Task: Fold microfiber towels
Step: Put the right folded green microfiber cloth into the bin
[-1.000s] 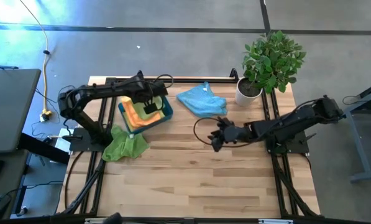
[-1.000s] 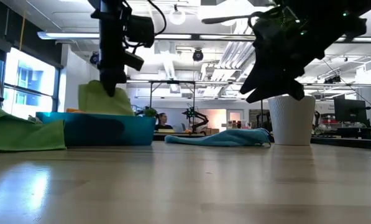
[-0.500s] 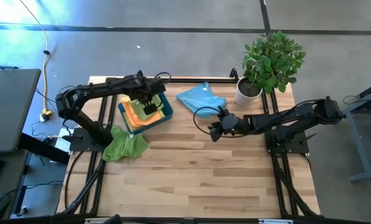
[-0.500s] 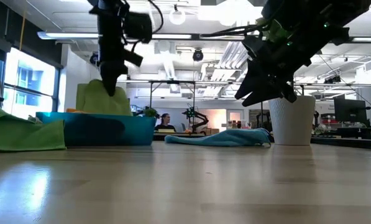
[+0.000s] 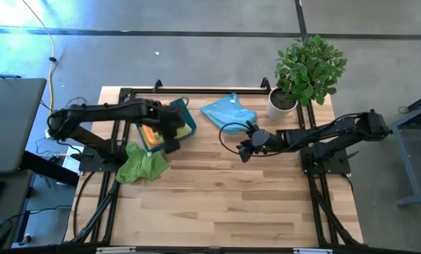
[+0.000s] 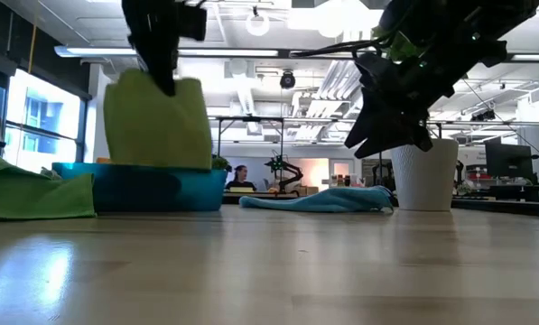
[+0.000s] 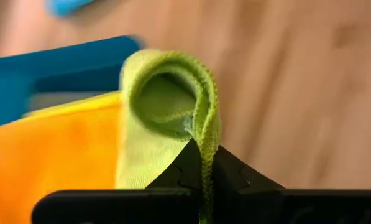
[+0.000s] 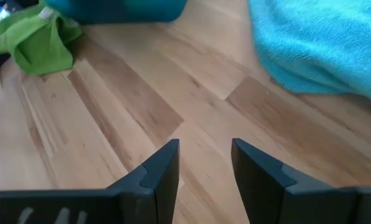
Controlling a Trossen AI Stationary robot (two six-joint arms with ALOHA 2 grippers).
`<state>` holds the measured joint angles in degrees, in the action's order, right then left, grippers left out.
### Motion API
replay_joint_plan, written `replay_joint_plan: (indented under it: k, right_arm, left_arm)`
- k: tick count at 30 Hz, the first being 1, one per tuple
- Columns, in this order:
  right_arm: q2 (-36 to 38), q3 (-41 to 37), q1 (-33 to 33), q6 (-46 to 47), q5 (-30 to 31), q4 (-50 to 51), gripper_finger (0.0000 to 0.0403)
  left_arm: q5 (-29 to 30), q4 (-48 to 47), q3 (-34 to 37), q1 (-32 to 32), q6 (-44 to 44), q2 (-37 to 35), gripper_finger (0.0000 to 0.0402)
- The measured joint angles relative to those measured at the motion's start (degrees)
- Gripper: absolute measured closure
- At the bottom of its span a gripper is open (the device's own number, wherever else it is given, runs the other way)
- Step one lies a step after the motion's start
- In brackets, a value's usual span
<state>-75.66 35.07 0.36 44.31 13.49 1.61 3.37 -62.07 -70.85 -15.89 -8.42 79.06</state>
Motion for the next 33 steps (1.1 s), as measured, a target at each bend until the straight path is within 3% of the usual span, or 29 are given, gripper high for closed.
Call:
replay_joint_plan:
  k: [9,13,22,33]
  right_arm:
    - [0.0,0.0,0.0,-1.3,-0.5,0.8,0.0265]
    - [0.0,0.0,0.0,-1.3,-0.6,1.3,0.0265]
    - [0.0,0.0,0.0,-1.3,-1.4,1.8,0.0265]
    - [0.0,0.0,0.0,-1.3,-1.7,1.9,0.0265]
  left_arm:
    - [-1.0,2.1,-1.2,6.6,-7.8,0.4,0.0397]
    - [6.0,0.7,-1.2,7.1,-4.9,2.0,0.0397]
    - [24.6,-7.7,-1.1,-0.6,-1.0,8.4,0.0397]
    - [26.2,-7.1,-1.1,-9.8,2.1,13.2,0.0397]
